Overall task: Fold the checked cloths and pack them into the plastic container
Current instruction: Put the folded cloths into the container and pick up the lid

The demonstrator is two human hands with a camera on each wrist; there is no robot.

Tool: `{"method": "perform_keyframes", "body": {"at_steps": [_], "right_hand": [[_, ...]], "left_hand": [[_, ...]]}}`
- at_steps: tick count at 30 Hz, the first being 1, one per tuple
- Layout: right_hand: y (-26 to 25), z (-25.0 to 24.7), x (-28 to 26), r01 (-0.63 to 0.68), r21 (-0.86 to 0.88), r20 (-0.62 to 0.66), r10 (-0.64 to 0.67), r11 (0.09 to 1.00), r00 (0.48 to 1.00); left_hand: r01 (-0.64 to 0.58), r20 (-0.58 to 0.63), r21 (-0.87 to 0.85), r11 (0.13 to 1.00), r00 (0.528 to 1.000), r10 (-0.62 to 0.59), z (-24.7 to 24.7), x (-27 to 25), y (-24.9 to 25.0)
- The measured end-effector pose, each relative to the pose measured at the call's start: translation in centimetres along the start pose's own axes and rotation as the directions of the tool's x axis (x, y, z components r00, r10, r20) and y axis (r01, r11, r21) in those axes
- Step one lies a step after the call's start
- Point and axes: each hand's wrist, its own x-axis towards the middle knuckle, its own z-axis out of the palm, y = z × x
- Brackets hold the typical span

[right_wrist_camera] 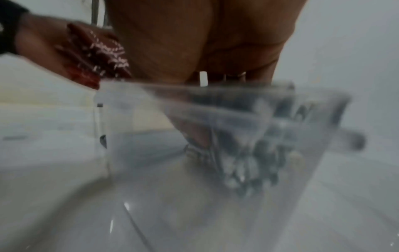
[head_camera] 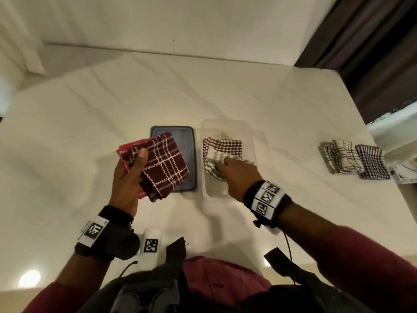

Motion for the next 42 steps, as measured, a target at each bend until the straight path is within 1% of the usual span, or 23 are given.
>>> {"method": "perform_keyframes", "body": {"at_steps": [3, 5, 7, 9, 11, 12, 15, 16, 17, 19, 22, 23, 25, 27, 28, 30, 31, 32, 34, 36, 38, 40, 42], "right_hand": [[0.2, 0.3, 1.1, 0.022, 0.019, 0.172, -0.025, 1.000, 0.985], [0.7, 0.9, 1.8, 0.041, 0.027, 0.303, -0.048, 0.999, 0.952], [1.0, 1.5, 2.3, -0.007, 0.135, 0.432, -0.052, 0.991, 0.900], [1.4, 1.6, 2.5, -0.052, 0.228, 0.479, -0.066, 0.972, 0.875], [1.5, 1.0, 2.6, -0.053, 0.257, 0.466, -0.075, 0.965, 0.882], [1.7, 0.7, 2.6, -0.052, 0.262, 0.430, -0.069, 0.964, 0.900], [2.0, 0.0, 3.0, -0.053, 0.170, 0.248, 0.010, 0.984, 0.969], [1.9, -0.1, 3.2, -0.061, 0.113, 0.205, 0.037, 0.992, 0.978], [1.8, -0.1, 3.4, -0.070, 0.060, 0.210, 0.056, 0.996, 0.976], [1.4, -0.3, 4.1, -0.051, -0.005, 0.296, 0.050, 0.999, 0.954], [0.9, -0.8, 5.6, 0.023, 0.019, 0.439, -0.029, 1.000, 0.898], [0.9, -1.0, 6.0, 0.051, 0.016, 0.463, -0.053, 0.999, 0.885], [0.8, -1.1, 6.2, 0.099, -0.011, 0.464, -0.083, 0.995, 0.882], [0.9, -0.9, 6.0, 0.105, -0.027, 0.425, -0.084, 0.994, 0.901], [1.0, -0.7, 5.8, 0.100, -0.034, 0.379, -0.080, 0.994, 0.922], [0.8, -0.9, 5.4, 0.122, -0.031, 0.231, -0.112, 0.992, 0.967], [0.4, -1.2, 5.2, 0.139, -0.022, 0.180, -0.133, 0.990, 0.975], [0.0, -1.5, 5.2, 0.161, -0.018, 0.167, -0.156, 0.987, 0.974], [-0.7, -1.4, 5.4, 0.190, -0.016, 0.294, -0.178, 0.982, 0.939], [-1.1, -0.4, 5.3, 0.220, 0.065, 0.412, -0.227, 0.973, 0.882], [-0.8, 0.9, 5.8, 0.264, 0.092, 0.443, -0.277, 0.960, 0.852], [-0.9, 0.8, 6.1, 0.304, 0.005, 0.518, -0.263, 0.953, 0.814], [-0.9, 0.3, 6.0, 0.297, -0.056, 0.574, -0.213, 0.953, 0.790]], "left_hand": [[-0.019, 0.000, -0.003, 1.000, 1.000, 0.019, -0.9, 0.0, 0.2], [-0.019, 0.004, 0.014, 1.000, 1.000, 0.019, -1.4, 0.0, 0.3], [-0.007, -0.001, 0.011, 1.000, 1.000, 0.007, -1.6, 0.0, 0.3], [0.000, -0.002, -0.001, 1.000, 1.000, 0.000, -1.6, 0.1, 0.5], [-0.003, -0.006, -0.011, 1.000, 1.000, 0.003, -1.5, 0.1, 0.6], [-0.003, -0.009, -0.020, 1.000, 1.000, 0.003, -1.4, 0.2, 0.5], [0.015, -0.026, -0.038, 0.999, 1.000, -0.016, -1.0, 0.4, 0.3], [0.024, -0.027, -0.037, 0.999, 0.999, -0.025, -0.7, 0.4, 0.2], [0.031, -0.024, -0.034, 0.999, 0.999, -0.032, -0.5, 0.4, 0.0], [0.037, -0.010, -0.026, 0.999, 0.999, -0.037, -0.3, 0.3, -0.3], [0.044, 0.020, -0.003, 0.999, 0.999, -0.044, 0.0, 0.2, -0.5], [0.048, 0.029, 0.007, 0.999, 0.998, -0.048, 0.1, 0.2, -0.6], [0.059, 0.044, 0.022, 0.998, 0.997, -0.060, 0.1, 0.3, -0.6], [0.070, 0.047, 0.025, 0.997, 0.996, -0.071, 0.0, 0.4, -0.6], [0.081, 0.043, 0.016, 0.997, 0.996, -0.082, -0.1, 0.5, -0.6], [0.111, 0.032, -0.023, 0.994, 0.993, -0.110, -0.4, 0.7, -0.6], [0.128, 0.028, -0.049, 0.991, 0.992, -0.127, -0.5, 0.8, -0.6], [0.145, 0.029, -0.076, 0.987, 0.989, -0.143, -0.6, 1.0, -0.6], [0.168, 0.036, -0.115, 0.979, 0.986, -0.165, -0.6, 1.2, -0.8], [0.177, 0.040, -0.134, 0.975, 0.984, -0.174, -0.4, 1.4, -0.9], [0.184, 0.049, -0.151, 0.971, 0.983, -0.178, -0.1, 1.5, -0.9], [0.186, 0.073, -0.164, 0.969, 0.982, -0.176, 0.0, 1.5, -0.8], [0.188, 0.089, -0.172, 0.967, 0.981, -0.175, 0.1, 1.5, -0.6]]}}
